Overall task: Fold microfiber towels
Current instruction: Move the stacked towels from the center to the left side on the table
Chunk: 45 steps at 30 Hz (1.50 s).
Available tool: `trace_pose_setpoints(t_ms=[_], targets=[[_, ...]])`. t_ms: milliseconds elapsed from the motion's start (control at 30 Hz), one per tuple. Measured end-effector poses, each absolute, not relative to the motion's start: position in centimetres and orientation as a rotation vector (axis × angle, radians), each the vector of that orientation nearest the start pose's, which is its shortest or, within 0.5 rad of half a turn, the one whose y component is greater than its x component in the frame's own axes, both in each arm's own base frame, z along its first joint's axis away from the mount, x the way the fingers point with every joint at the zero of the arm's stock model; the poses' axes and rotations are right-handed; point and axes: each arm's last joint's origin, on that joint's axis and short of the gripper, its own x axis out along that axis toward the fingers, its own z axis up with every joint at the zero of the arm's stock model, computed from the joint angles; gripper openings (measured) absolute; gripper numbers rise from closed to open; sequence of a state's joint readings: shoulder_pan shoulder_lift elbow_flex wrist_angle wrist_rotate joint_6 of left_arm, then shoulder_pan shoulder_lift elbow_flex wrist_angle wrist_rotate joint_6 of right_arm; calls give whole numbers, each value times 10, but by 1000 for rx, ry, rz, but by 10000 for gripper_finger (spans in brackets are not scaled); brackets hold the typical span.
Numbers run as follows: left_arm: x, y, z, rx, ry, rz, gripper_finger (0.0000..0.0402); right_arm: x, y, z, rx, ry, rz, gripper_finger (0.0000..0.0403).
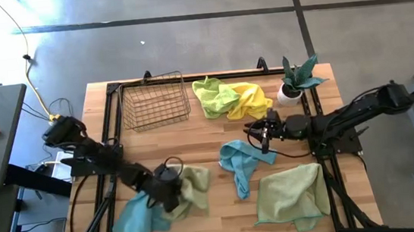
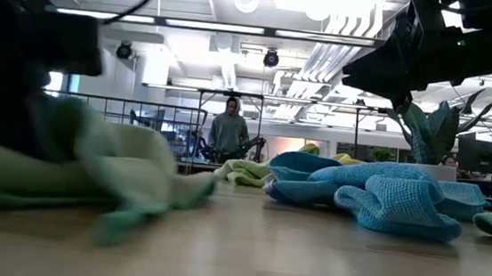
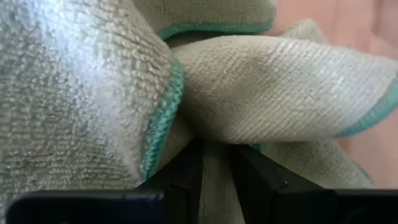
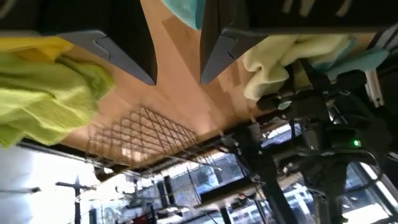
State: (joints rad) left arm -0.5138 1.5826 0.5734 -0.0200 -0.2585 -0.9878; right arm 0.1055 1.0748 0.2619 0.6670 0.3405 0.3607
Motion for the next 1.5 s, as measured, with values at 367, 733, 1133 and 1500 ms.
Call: trace_pose_setpoints(t_ms=[367, 733, 1133, 1500], targets=[[183, -149, 111, -650, 1082, 382, 76, 207, 15, 179, 327, 101, -233, 114], [163, -151, 121, -782, 1202, 462, 76, 208, 16, 186, 288, 35, -214, 114], [157, -126, 129, -950, 1252, 750, 76, 210, 15, 217, 38, -204, -208, 114], [159, -112, 147, -964, 1078, 716, 76, 242, 7, 237, -39, 237, -266, 114]])
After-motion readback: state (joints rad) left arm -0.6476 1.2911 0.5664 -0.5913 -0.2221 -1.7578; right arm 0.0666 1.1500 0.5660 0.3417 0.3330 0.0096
